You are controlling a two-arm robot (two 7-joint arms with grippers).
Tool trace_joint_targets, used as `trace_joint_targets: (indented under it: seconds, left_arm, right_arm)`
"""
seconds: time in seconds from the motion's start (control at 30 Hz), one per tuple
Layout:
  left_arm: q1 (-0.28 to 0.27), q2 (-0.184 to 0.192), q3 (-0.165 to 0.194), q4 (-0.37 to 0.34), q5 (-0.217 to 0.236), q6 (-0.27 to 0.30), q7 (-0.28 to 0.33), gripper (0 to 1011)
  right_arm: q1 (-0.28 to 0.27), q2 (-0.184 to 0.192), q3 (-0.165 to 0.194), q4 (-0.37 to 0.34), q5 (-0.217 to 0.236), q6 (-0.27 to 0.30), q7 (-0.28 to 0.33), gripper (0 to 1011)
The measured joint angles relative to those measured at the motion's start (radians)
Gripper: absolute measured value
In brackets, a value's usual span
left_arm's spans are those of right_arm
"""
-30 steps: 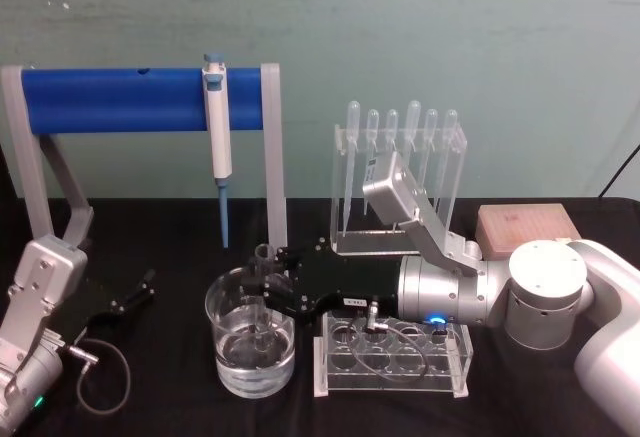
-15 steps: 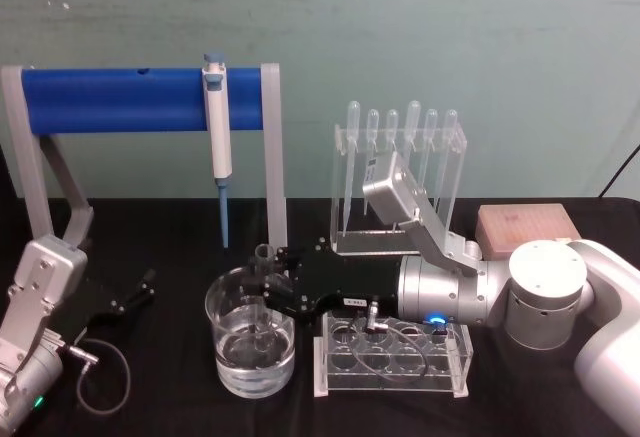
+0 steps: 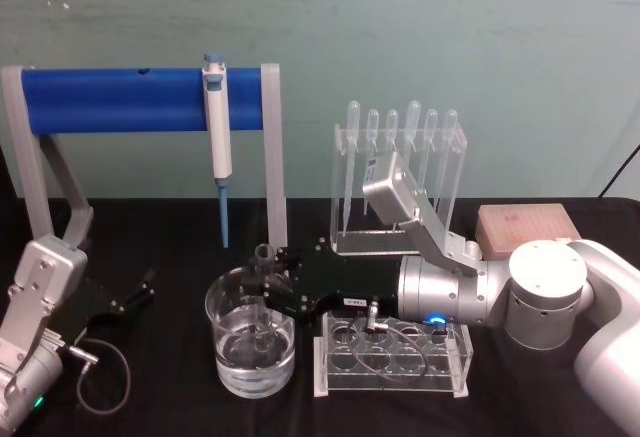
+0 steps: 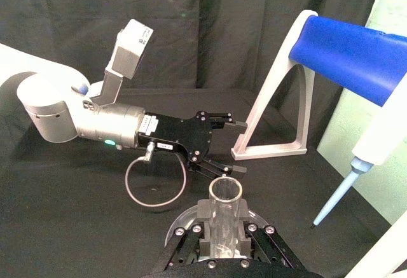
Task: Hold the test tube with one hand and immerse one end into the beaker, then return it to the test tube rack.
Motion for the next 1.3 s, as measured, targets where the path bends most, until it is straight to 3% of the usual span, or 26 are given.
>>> trace_joint_targets:
  seconds: [0.83, 1.3]
  left_arm:
    - [0.0, 0.0, 0.0, 0.0, 0.0, 0.0, 0.0, 1000]
    - [0.0, 0.0, 0.0, 0.0, 0.0, 0.0, 0.0, 1000]
  right_arm:
    - [0.001, 0.001, 0.004, 0.002, 0.001, -0.001, 0.012, 225]
    - [0.022, 0.031, 0.024, -0.062, 0.032, 0.027, 0.042, 225]
